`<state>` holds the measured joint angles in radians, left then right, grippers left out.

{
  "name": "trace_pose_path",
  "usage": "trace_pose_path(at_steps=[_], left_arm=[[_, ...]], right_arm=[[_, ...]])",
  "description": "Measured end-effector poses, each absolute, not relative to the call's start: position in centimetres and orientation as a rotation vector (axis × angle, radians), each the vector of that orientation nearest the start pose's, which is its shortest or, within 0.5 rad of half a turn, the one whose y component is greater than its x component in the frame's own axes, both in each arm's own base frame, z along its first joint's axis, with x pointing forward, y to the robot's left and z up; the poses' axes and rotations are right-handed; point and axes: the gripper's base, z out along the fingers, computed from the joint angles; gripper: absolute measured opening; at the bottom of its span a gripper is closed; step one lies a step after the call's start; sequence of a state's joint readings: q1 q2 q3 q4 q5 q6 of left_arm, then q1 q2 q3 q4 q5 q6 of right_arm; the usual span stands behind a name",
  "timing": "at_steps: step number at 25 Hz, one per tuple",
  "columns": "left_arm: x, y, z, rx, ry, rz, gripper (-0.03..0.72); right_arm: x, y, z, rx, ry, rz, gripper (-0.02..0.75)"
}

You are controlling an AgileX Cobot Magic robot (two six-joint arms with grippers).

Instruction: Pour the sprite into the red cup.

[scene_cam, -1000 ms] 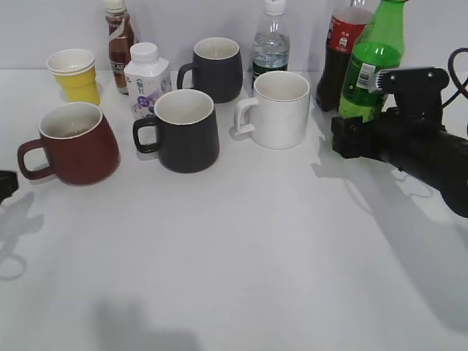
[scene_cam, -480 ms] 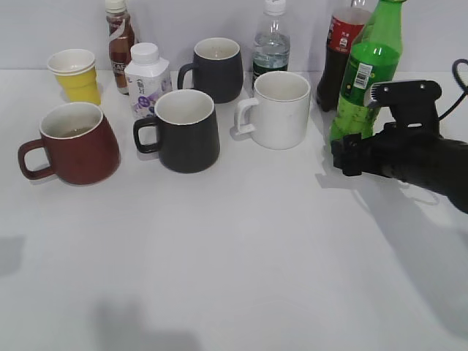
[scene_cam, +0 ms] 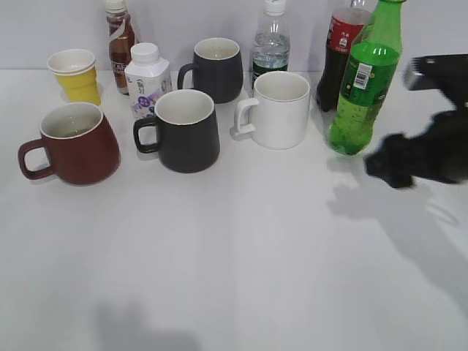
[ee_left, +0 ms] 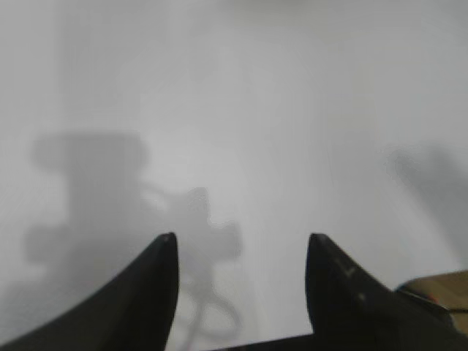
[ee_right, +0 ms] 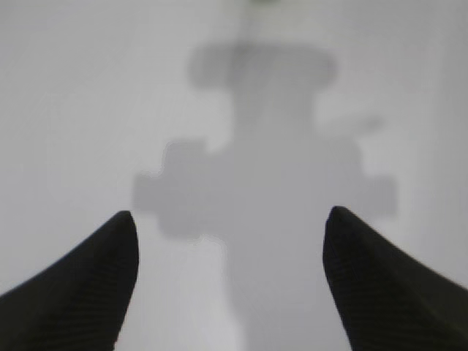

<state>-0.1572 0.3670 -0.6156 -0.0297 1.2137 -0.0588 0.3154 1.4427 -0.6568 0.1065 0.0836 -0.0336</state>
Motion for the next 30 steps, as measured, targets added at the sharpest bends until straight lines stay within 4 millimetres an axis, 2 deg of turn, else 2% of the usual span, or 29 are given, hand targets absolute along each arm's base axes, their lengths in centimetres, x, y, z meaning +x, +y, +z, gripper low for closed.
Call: trace_pose_path(at_steps=[7,10,12,18,23,28,30], left_arm=[[1.4,0.0,28.9,0.113,2.332,-0.076,0.400],[0.5,0.2,28.7,0.112,2.288,-0.062,0.400],[0.0,0.3,28.6,0.126,2.254,-0.058,0.398],[-0.3,0.1,28.6,0.189,2.164,-0.067,0.394],[0.5,0.0,28.3,0.197,2.114,-0.061,0.393],[0.6,0.0,28.2,0.199,2.109,-0.060,0.384],[0.6,0.0,28.2,0.199,2.109,-0.060,0.372]], right_arm=[[17.8,6.4,25.3,-0.373,2.571,0.217,0.588],[14.2,5.3,27.7,-0.396,2.539,0.220,0.588],[11.5,4.3,29.4,-0.400,2.449,0.215,0.588],[5.1,1.5,31.9,-0.339,2.195,0.152,0.588],[1.6,-0.3,32.0,-0.249,2.041,0.117,0.588],[1.6,-0.4,28.6,-0.245,2.101,0.104,0.588],[1.7,-0.4,28.0,-0.248,2.131,0.099,0.588]])
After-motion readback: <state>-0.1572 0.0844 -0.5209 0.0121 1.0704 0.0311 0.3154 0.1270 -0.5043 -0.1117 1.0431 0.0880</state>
